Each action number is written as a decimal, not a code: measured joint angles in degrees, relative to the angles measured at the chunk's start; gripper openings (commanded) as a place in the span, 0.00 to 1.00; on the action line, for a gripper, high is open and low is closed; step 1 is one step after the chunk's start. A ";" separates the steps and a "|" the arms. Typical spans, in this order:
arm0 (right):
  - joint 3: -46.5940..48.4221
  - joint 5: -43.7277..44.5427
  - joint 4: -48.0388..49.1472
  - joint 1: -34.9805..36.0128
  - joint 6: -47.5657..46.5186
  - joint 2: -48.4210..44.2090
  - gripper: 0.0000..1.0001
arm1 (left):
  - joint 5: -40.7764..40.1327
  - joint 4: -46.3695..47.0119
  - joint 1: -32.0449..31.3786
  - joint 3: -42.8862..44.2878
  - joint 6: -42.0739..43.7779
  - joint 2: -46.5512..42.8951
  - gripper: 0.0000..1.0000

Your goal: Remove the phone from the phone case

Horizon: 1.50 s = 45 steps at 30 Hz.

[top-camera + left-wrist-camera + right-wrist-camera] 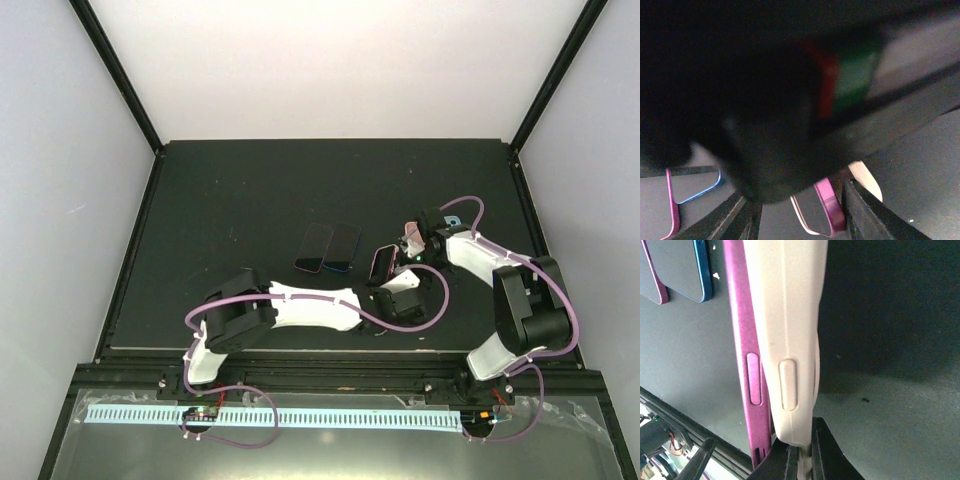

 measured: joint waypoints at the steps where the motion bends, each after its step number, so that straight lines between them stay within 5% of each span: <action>1: 0.00 -0.07 0.04 0.00 0.00 0.00 0.01 | -0.74 -0.31 -0.22 0.17 0.04 0.20 0.41; 11: 0.00 -2.01 2.51 -0.20 0.48 -0.17 0.01 | -6.25 -3.58 -1.22 1.03 -2.01 1.36 0.02; 18: -0.92 -1.51 3.43 -0.24 1.27 -4.33 0.01 | -7.69 -0.55 -0.98 -1.53 -3.39 -1.66 0.02; 27: -2.69 5.03 3.98 1.07 -2.71 -16.13 0.01 | -2.47 15.93 1.99 -17.31 -4.48 -17.77 0.02; 36: -6.56 10.43 10.01 -0.87 -8.66 -24.76 0.01 | -4.09 16.06 3.48 -31.87 -2.91 -32.37 0.02; 45: -8.72 4.00 16.37 -1.88 -21.16 -30.47 0.01 | -10.91 9.07 11.04 -33.00 0.26 -39.01 0.02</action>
